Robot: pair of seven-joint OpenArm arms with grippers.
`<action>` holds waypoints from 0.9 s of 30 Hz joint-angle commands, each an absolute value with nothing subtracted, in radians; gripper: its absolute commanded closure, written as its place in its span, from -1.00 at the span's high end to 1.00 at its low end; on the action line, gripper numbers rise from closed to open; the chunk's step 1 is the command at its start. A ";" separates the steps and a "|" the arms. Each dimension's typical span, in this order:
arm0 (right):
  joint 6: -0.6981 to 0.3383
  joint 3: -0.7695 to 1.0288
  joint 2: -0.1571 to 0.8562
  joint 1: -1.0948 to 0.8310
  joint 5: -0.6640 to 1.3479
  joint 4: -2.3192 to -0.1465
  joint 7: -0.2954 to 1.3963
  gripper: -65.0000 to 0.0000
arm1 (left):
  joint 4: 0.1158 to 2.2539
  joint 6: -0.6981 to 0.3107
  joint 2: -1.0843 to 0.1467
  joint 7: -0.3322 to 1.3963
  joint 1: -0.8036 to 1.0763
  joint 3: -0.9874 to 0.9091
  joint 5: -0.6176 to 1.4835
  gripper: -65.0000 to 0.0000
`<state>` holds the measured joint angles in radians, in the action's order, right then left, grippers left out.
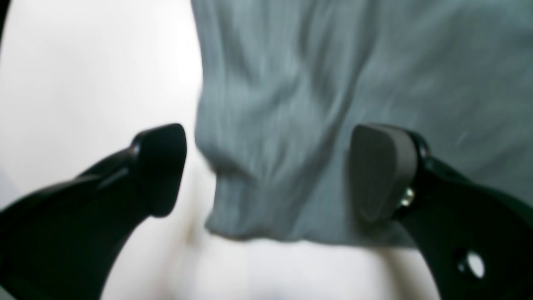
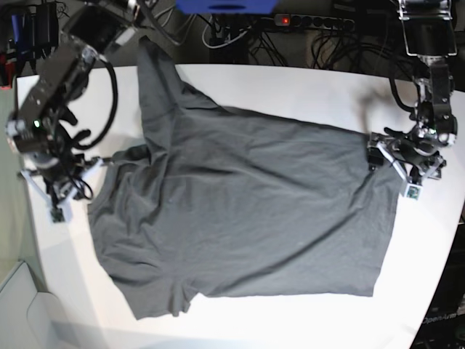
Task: Layout the t-shirt on the table in an organized manner, then fold the t-shirt properly
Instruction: 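Release the sleeve and move the right gripper back over the shirt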
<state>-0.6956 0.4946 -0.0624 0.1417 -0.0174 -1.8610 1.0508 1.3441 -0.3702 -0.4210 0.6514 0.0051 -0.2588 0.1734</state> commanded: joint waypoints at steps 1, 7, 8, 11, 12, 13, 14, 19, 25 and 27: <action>-0.698 0.473 -0.056 0.176 -0.033 -1.813 1.056 -1.00 | 1.379 -0.367 -0.440 0.619 -0.002 -0.277 0.183 0.87; -0.698 0.453 -0.056 0.286 -0.127 -1.466 0.966 -1.00 | 1.402 -0.367 -0.437 0.619 0.050 -0.383 0.185 0.88; -0.698 0.453 -0.056 0.298 -0.134 -1.406 0.934 -1.00 | 1.402 -0.367 -0.437 0.619 0.050 -0.394 0.185 0.88; -0.698 0.455 -0.031 0.309 -0.140 -1.287 0.857 -1.00 | 1.402 -0.369 -0.437 0.621 0.053 -0.426 0.182 0.88; -0.698 0.455 -0.028 0.312 -0.140 -1.251 0.837 -1.00 | 1.402 -0.369 -0.437 0.621 0.059 -0.438 0.182 0.88; -0.698 0.455 -0.022 0.314 -0.140 -1.216 0.812 -1.00 | 1.402 -0.369 -0.437 0.621 0.065 -0.447 0.185 0.88; -0.698 0.455 -0.004 0.314 -0.140 -1.188 0.791 -1.00 | 1.402 -0.369 -0.437 0.621 0.068 -0.453 0.185 0.88; -0.698 0.453 0.070 0.328 -0.137 -1.050 0.668 -1.00 | 1.402 -0.369 -0.437 0.621 0.068 -0.453 0.185 0.88; -0.698 0.455 0.159 0.426 -0.139 -0.881 0.549 -1.00 | 1.402 -0.369 -0.412 0.621 0.067 -0.453 0.179 0.88; -0.698 0.453 0.177 0.447 -0.139 -0.866 0.512 -1.00 | 1.403 -0.369 -0.410 0.621 0.071 -0.453 0.177 0.88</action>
